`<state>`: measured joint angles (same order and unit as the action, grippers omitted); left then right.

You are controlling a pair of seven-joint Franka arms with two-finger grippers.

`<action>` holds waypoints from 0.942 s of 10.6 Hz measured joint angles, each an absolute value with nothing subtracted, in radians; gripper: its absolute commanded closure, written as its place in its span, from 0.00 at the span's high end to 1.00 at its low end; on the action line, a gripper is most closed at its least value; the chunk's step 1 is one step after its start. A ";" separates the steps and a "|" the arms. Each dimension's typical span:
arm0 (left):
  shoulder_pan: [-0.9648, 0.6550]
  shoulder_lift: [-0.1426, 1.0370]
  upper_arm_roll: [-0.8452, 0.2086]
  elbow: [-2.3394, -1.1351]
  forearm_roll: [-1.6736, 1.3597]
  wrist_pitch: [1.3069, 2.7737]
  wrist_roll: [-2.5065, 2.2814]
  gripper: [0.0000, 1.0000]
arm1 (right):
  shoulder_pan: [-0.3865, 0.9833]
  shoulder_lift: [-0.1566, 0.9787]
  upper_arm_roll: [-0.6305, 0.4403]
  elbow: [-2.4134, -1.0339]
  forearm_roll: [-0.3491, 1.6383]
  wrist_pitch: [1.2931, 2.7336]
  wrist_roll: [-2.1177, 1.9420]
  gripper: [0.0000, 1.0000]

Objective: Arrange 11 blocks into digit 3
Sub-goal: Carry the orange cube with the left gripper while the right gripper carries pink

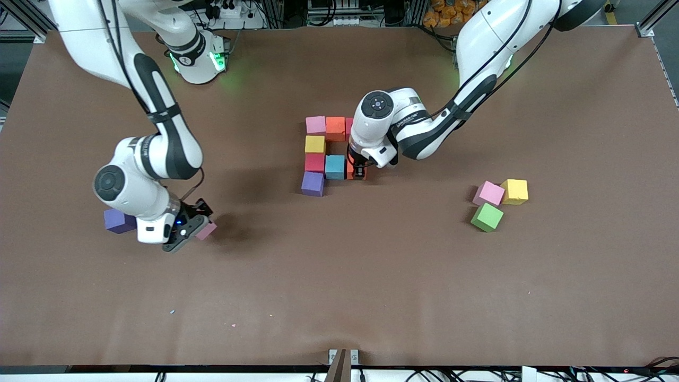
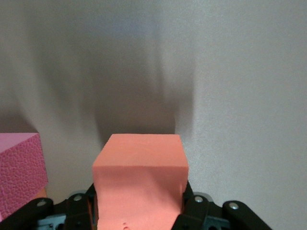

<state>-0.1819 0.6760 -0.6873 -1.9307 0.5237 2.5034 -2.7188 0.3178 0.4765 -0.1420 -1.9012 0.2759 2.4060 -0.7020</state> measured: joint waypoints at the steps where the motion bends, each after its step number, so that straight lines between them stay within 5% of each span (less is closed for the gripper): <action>1: -0.182 0.680 -0.687 -1.925 0.524 2.503 -2.725 0.00 | 0.347 0.477 -0.142 -1.898 0.290 2.410 -0.649 0.45; 10: -0.229 0.711 -0.647 -1.887 0.524 2.503 -2.741 0.00 | 0.607 0.539 -0.141 -1.863 0.299 2.475 0.128 0.45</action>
